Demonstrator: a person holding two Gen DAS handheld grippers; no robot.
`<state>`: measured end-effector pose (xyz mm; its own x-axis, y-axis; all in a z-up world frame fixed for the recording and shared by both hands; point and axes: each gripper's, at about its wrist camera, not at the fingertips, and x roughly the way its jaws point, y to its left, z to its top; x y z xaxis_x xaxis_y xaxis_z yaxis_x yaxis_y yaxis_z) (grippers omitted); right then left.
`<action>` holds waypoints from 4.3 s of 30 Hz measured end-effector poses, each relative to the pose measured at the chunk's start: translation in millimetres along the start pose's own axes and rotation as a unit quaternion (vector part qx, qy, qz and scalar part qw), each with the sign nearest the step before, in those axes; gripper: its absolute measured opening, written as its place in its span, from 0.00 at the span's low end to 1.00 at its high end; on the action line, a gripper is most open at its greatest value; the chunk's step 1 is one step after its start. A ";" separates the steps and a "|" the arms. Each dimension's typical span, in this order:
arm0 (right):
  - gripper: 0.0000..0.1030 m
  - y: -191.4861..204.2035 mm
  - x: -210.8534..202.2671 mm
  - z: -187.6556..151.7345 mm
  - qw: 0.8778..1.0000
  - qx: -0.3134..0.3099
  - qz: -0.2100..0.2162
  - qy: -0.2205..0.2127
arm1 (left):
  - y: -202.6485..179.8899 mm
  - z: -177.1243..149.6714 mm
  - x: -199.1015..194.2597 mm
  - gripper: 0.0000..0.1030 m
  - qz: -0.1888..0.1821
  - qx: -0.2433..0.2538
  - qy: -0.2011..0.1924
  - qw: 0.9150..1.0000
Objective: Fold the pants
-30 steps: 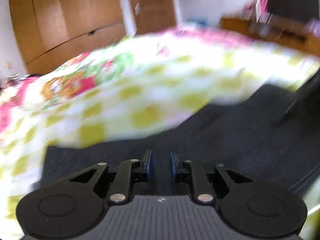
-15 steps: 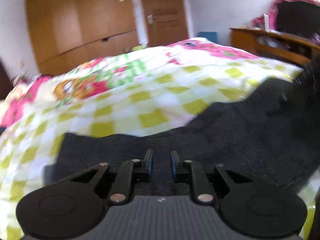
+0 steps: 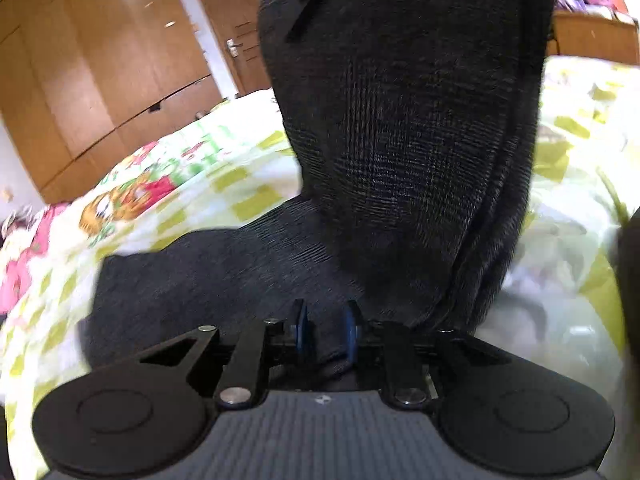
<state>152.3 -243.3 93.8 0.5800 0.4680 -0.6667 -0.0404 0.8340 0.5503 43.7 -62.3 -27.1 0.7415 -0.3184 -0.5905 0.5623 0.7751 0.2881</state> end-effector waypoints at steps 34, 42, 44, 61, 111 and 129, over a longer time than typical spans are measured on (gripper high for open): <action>0.26 166.7 199.8 -45.8 0.952 -0.241 -0.145 0.125 | 114.9 -60.0 -49.2 0.39 0.018 -0.224 -0.026 0.974; 0.09 129.7 144.2 -6.6 0.988 -0.115 -0.086 0.057 | 139.1 -60.0 -66.4 0.39 0.028 -0.275 -0.091 0.957; 0.09 125.7 136.0 -0.8 0.993 -0.085 -0.080 0.029 | 149.8 -60.7 -64.1 0.39 0.021 -0.301 -0.092 0.949; 0.08 133.1 138.6 -27.4 0.989 -0.138 -0.051 -0.019 | 171.8 -78.2 -88.9 0.39 0.141 -0.294 -0.069 0.943; 0.16 -66.4 147.5 -20.2 1.000 0.016 0.027 -0.001 | 109.6 -29.6 -4.8 0.46 0.123 -0.126 0.080 0.981; 0.50 -97.4 81.9 -70.3 0.994 0.087 0.053 0.031 | 104.7 -29.8 -14.3 0.47 0.117 -0.143 0.064 0.981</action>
<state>146.6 -265.6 -49.8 0.5281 0.5731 -0.6267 0.0460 0.7176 0.6949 81.0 39.6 -10.9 0.7760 -0.0574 -0.6281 0.2437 0.9458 0.2147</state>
